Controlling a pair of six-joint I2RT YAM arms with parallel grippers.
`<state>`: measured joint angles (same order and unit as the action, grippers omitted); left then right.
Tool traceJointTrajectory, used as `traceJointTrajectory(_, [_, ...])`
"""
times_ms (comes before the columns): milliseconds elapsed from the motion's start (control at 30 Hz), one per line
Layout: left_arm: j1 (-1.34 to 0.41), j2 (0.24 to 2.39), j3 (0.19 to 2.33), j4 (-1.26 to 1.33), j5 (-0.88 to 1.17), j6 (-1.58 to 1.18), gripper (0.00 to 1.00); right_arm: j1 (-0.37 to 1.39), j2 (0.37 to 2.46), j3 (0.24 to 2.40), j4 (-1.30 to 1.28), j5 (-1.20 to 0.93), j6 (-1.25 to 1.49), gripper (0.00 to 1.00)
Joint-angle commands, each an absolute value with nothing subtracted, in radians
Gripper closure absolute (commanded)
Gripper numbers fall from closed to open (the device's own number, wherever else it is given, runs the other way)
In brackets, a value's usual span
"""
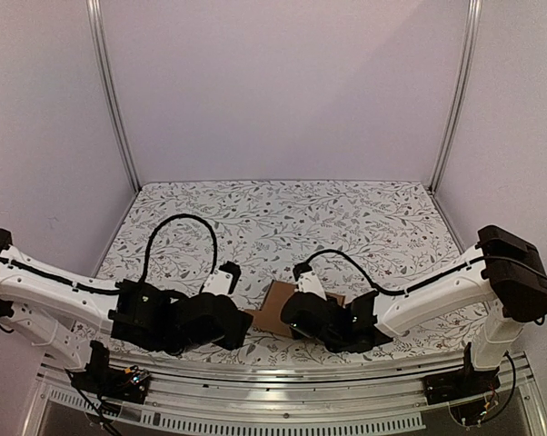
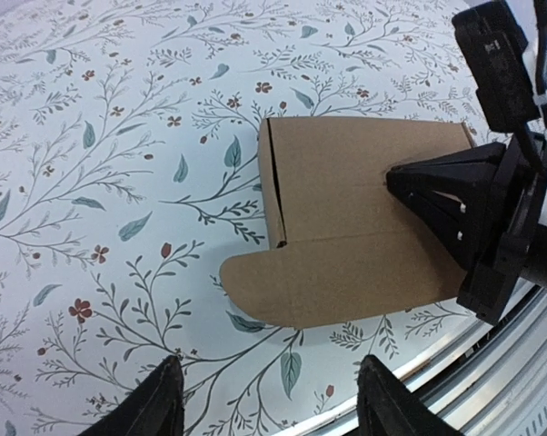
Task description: Fold the paper box
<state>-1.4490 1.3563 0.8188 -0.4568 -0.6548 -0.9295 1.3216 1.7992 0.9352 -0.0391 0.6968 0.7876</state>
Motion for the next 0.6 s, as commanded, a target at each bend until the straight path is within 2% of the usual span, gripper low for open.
traceJointTrajectory(0, [-1.345,1.275,0.743,-0.328,-0.513,-0.840,0.36,1.308,1.836,0.917,-0.089,0.511,0.688,1.00])
traceJointTrajectory(333, [-1.128,1.189,0.667,-0.249,-0.304,-0.807,0.34,1.209,1.885,1.033,-0.077,0.206,0.440,1.00])
traceJointTrajectory(567, [-1.046,1.196,0.602,-0.196,-0.255,-0.807,0.32,1.118,1.921,1.159,-0.174,0.077,0.309,1.00])
